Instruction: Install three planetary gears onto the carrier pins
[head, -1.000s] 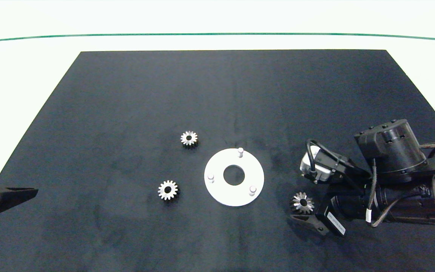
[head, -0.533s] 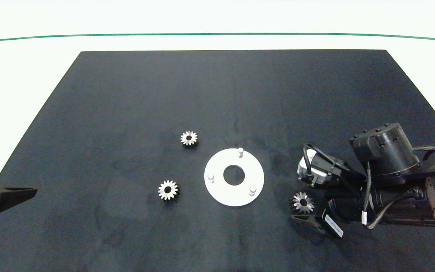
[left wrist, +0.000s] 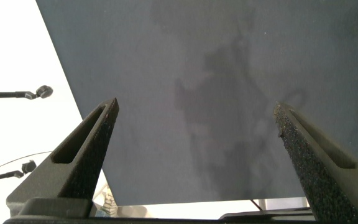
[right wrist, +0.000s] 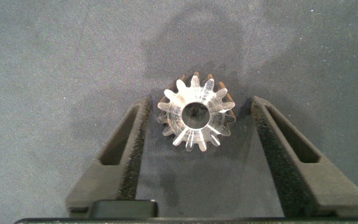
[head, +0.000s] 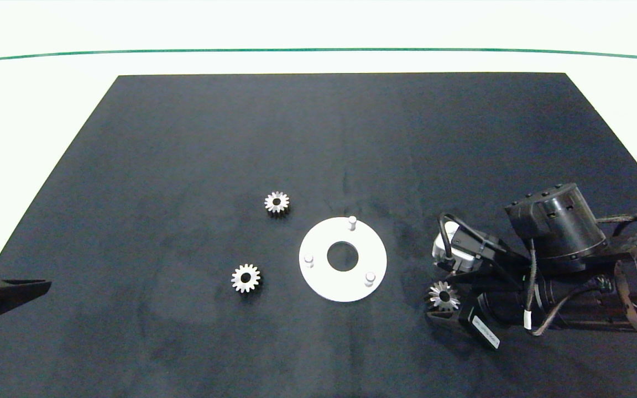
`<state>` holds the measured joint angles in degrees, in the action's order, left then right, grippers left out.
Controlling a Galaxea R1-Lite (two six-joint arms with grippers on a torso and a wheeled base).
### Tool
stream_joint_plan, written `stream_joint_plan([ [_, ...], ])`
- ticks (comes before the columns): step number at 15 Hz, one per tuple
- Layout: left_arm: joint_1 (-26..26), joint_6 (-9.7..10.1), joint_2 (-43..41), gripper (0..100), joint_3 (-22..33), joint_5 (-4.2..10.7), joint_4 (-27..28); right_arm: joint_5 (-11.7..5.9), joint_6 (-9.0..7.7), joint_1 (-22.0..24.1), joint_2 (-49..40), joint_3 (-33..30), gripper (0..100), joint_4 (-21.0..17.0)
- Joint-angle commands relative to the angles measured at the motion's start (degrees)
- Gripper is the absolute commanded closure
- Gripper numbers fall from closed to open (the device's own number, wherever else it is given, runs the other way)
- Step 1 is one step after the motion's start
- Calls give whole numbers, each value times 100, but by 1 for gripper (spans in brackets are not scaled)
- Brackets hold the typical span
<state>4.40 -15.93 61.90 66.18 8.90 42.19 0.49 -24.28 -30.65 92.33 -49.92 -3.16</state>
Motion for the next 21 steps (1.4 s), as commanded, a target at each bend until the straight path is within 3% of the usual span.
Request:
stream_joint_plan([
  [1, -9, -15, -20, 0, 0, 7, 26, 4, -15, -11, 4, 0, 42, -1],
  [11, -1, 29, -20, 0, 35, 7, 17, 4, -24, -64, 4, -9, 63, 8],
  [15, -9, 29, -20, 0, 44, 7, 8, -225, -15, -416, -128, -325, 63, 34],
  [21, -62, 29, -126, 0, 88, 7, 8, -427, 29, -1136, 83, -1160, 63, -89],
])
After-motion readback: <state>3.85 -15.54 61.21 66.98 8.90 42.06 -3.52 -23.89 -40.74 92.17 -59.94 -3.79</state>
